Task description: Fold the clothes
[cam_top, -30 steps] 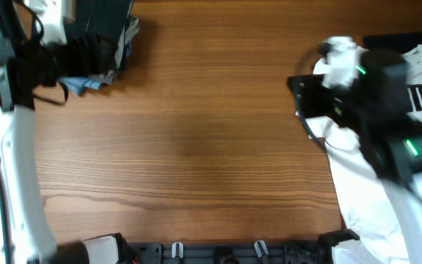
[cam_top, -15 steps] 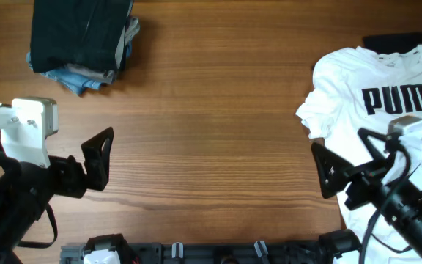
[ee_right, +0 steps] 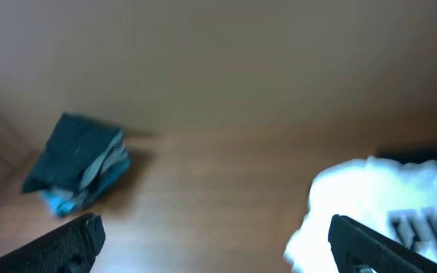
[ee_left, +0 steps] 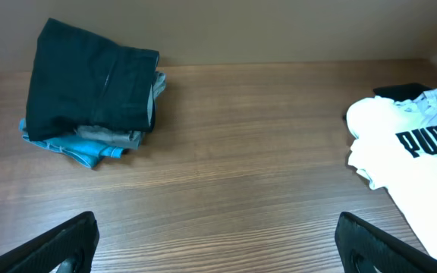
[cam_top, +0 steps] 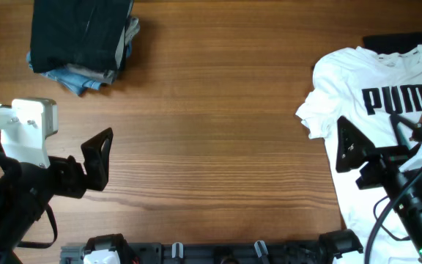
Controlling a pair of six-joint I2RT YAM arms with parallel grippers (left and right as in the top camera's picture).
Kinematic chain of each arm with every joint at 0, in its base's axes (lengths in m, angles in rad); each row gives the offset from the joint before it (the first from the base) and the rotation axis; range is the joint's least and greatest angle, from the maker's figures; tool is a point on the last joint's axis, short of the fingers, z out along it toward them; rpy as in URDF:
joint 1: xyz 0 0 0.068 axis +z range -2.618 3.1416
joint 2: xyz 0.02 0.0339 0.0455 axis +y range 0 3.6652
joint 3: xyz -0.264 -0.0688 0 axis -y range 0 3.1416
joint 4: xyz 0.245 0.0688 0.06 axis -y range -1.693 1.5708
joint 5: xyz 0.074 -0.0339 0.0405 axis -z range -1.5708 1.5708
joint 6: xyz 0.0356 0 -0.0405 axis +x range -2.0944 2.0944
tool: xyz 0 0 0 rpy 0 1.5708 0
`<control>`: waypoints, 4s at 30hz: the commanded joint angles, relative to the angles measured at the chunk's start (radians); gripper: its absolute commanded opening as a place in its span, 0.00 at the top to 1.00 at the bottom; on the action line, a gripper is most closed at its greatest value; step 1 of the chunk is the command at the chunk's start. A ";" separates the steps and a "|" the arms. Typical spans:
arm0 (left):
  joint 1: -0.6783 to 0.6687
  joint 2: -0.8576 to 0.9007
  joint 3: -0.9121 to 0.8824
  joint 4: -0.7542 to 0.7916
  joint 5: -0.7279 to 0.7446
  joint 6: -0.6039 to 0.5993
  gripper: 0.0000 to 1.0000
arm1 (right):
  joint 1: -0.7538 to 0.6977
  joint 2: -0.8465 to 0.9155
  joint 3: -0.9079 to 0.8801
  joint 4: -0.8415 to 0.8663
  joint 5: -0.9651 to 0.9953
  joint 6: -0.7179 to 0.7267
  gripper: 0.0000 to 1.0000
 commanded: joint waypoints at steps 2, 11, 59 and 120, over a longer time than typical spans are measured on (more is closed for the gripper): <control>-0.005 0.001 -0.005 0.001 -0.009 -0.010 0.00 | -0.093 -0.201 -0.239 0.158 -0.032 -0.141 0.00; -0.005 0.001 -0.005 0.001 -0.009 -0.010 0.00 | -0.146 -0.647 -0.924 0.394 -0.038 -0.069 0.00; -0.060 -0.270 -0.565 0.663 -0.092 -0.016 0.00 | -0.180 -0.646 -1.319 0.922 -0.035 -0.041 0.00; -0.125 -0.939 -1.771 1.356 -0.114 -0.294 0.00 | -0.180 -0.642 -1.318 0.921 -0.035 -0.041 0.00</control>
